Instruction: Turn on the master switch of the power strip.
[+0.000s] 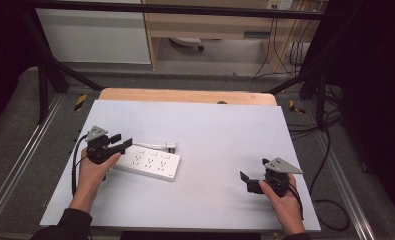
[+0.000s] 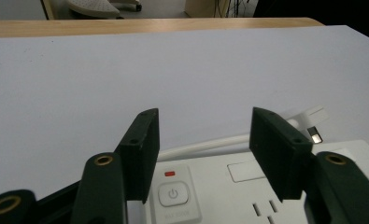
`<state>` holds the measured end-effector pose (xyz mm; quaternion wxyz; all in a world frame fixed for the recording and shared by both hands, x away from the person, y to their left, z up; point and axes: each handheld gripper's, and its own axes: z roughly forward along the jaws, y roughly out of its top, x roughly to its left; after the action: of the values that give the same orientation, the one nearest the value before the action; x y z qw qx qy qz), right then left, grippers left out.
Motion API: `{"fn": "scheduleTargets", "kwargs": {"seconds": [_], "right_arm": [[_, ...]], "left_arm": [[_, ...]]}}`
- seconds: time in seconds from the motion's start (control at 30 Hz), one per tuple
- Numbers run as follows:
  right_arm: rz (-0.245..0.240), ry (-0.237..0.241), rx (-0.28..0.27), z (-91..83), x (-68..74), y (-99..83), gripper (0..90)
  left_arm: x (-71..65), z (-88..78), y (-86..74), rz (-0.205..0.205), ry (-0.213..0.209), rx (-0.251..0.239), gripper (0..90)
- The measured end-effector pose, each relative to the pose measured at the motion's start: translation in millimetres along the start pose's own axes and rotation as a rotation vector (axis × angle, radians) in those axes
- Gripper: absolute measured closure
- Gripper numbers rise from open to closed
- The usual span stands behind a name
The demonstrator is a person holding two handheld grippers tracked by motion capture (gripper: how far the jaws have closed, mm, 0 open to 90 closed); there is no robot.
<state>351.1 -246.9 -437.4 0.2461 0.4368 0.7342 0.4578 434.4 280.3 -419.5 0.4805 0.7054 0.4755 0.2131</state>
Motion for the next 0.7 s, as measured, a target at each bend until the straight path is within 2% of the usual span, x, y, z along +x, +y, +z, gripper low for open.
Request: {"fn": "scheduleTargets", "kwargs": {"seconds": [0.23, 0.4, 0.53, 0.63, 0.7], "right_arm": [[0.005, 0.003, 0.001, -0.4, -0.1, 0.1, 2.8], [0.004, 0.002, 0.0, -0.2, -0.5, 0.0, 2.8], [0.003, 0.001, -0.001, -0.3, -0.7, -0.1, 2.8], [0.003, 0.002, -0.001, -0.4, -0.7, 0.0, 2.8], [0.003, 0.002, -0.001, -0.5, -0.7, 0.1, 2.8]], "left_arm": [[-4.1, -0.1, 1.7, 0.014, 0.0, -0.005, 34.4], [-7.9, 1.3, 3.1, 0.016, 0.015, -0.009, 23.0], [-12.1, 1.5, 4.3, 0.016, -0.01, -0.016, 11.1], [-15.2, 1.3, 4.9, 0.018, -0.014, -0.015, 9.3], [-16.5, 0.9, 5.5, 0.006, -0.03, -0.009, 9.1]]}}
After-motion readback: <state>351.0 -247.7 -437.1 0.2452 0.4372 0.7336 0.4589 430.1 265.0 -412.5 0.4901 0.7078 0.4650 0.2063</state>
